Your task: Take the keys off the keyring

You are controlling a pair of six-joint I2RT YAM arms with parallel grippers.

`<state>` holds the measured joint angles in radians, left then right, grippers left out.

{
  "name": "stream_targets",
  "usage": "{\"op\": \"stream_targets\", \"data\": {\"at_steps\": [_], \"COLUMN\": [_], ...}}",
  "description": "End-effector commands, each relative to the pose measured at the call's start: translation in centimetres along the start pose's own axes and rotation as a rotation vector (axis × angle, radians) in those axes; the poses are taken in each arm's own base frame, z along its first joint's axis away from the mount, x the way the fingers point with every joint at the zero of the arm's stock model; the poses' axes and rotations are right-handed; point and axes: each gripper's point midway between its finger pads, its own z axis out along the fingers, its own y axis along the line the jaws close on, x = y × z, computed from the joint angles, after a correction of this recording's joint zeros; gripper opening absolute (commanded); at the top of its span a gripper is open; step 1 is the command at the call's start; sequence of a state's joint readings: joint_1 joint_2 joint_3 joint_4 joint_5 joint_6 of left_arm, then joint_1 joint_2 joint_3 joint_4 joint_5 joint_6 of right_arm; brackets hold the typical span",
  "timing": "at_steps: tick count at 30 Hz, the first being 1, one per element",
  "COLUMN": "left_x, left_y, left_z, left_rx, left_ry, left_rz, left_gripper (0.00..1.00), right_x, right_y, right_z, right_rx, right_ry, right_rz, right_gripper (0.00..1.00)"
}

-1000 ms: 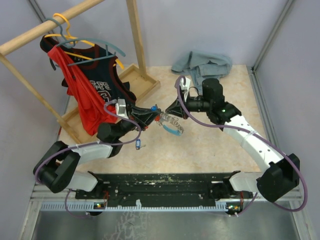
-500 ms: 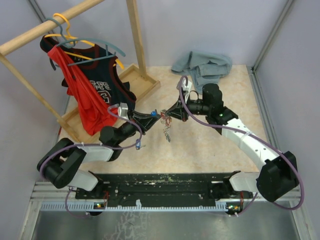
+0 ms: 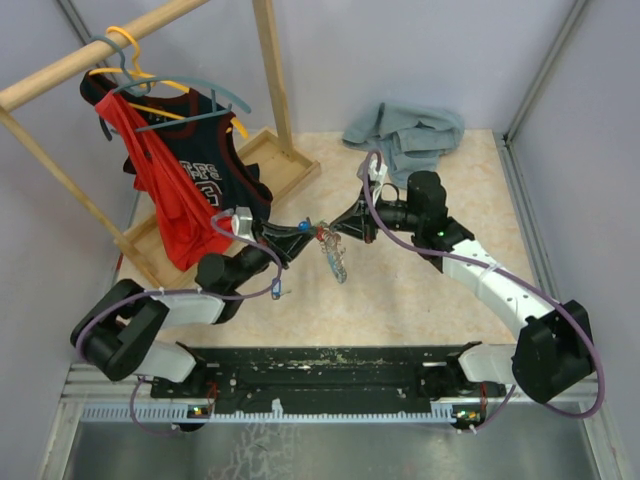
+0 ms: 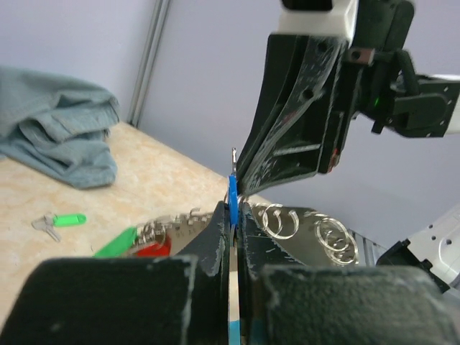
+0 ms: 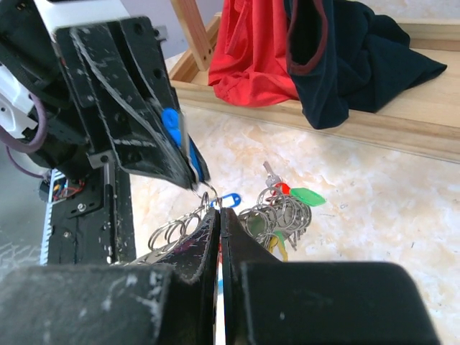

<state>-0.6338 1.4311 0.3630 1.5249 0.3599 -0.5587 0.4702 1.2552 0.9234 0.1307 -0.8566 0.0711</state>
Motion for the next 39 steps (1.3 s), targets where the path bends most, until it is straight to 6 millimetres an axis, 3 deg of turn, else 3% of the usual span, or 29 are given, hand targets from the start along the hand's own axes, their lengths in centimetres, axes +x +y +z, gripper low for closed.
{"op": "stream_targets", "data": {"at_steps": [1,9,20,21,25,28,35,39], "left_x": [-7.0,-7.9,-7.5,-7.4,-6.8,-6.5,-6.4,-6.3], "left_y": [-3.9,-5.0,-5.5,-5.4,-5.6,-5.5,-5.1,-5.0], "left_z": [0.5,1.6,2.3,2.3,2.2,2.1,2.4,2.4], "left_rx": [0.143,0.195,0.249,0.251,0.275,0.278,0.250,0.243], "left_ry": [-0.223,-0.194,-0.135,-0.129,-0.090,-0.071,-0.056,-0.054], "left_rz": [0.167,0.220,0.244,0.241,0.220,0.203,0.154,0.134], "left_gripper": [0.00,0.00,0.00,0.00,0.00,0.00,0.00,0.00], "right_x": [-2.3,-2.0,-2.5,-2.5,-3.3,-4.0,-3.8,-3.1], "right_y": [-0.5,-0.7,0.8,0.8,1.3,2.2,5.5,5.1], "right_z": [0.0,0.0,-0.1,-0.2,-0.8,-1.6,-2.5,-1.5], "right_rx": [0.017,0.029,-0.043,-0.046,-0.060,-0.104,-0.290,-0.270], "right_ry": [-0.054,-0.046,-0.050,-0.046,-0.031,-0.022,-0.018,-0.021], "right_rz": [-0.103,-0.117,-0.128,-0.132,-0.176,-0.220,-0.307,-0.289], "right_gripper": [0.00,0.00,0.01,0.04,0.36,0.48,0.53,0.52]}}
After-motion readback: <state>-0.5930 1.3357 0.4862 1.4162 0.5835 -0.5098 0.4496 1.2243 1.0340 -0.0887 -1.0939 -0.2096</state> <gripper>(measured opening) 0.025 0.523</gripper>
